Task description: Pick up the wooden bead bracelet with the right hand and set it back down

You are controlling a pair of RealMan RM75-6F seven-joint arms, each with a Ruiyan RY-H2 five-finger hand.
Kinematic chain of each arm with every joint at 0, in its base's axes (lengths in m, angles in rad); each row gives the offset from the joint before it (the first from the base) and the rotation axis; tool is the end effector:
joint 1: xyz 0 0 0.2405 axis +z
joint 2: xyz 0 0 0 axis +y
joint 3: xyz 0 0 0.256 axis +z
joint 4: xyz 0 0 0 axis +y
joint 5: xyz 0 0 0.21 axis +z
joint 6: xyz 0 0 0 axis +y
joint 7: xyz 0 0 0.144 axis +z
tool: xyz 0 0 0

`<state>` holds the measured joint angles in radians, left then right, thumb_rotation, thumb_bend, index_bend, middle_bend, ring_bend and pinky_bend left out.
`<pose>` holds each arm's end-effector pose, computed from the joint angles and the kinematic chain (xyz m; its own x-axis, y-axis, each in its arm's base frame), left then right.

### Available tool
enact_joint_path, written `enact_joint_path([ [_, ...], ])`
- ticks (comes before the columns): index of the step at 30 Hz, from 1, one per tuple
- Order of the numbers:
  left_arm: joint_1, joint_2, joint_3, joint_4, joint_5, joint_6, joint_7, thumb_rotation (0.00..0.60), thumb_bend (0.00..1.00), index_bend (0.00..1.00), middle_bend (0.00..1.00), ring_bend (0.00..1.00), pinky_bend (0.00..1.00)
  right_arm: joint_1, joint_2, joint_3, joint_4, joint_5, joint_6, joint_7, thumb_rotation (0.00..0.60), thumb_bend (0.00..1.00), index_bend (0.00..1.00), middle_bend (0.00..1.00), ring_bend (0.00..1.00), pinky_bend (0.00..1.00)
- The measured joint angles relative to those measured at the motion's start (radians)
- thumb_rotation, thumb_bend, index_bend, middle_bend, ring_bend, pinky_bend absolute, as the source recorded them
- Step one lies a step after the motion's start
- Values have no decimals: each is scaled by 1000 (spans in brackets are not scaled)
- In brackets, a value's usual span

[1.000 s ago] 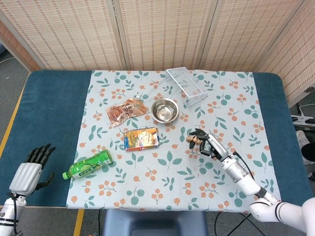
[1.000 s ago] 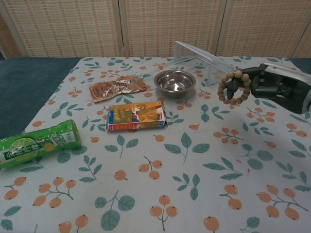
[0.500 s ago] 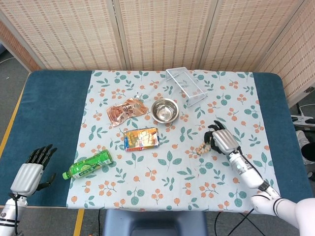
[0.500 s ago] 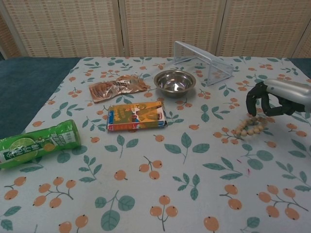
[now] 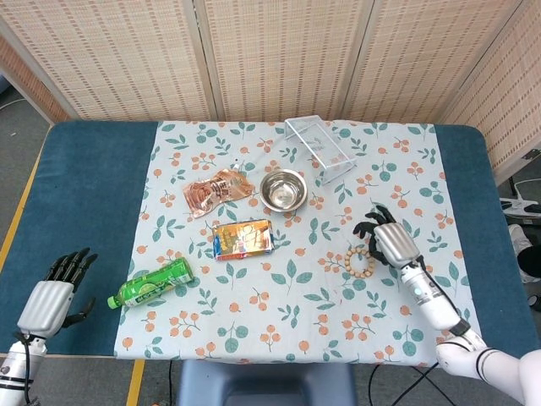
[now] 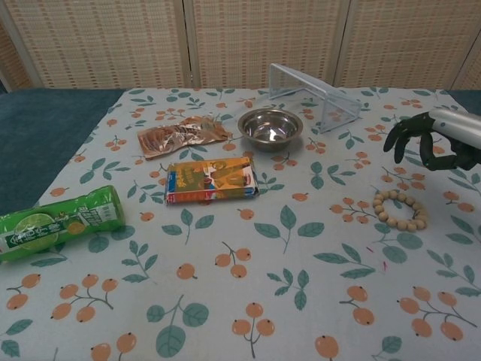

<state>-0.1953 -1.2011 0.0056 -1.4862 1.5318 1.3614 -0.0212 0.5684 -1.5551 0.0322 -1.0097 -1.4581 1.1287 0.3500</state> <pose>-0.3155 0.2045 0.1191 0.4360 0.1302 0.8905 0.8977 -0.1337 -0.4199 -0.2774 -0.3390 0.0291 0.2958 -0.2036 0.9333 -0.9294 -0.2869 0.2320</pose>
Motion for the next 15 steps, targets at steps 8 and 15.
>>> enact_joint_path([
  [8, 1, -6, -1, 7, 9, 11, 6, 600, 430, 0, 0, 0, 100, -85, 106, -21, -201, -66, 183, -256, 600, 346, 11, 56, 0, 0],
  [15, 4, -7, 1, 12, 17, 22, 6, 600, 429, 0, 0, 0, 100, -254, 165, -81, -382, -111, 372, -691, 600, 340, 0, 0, 0, 0],
])
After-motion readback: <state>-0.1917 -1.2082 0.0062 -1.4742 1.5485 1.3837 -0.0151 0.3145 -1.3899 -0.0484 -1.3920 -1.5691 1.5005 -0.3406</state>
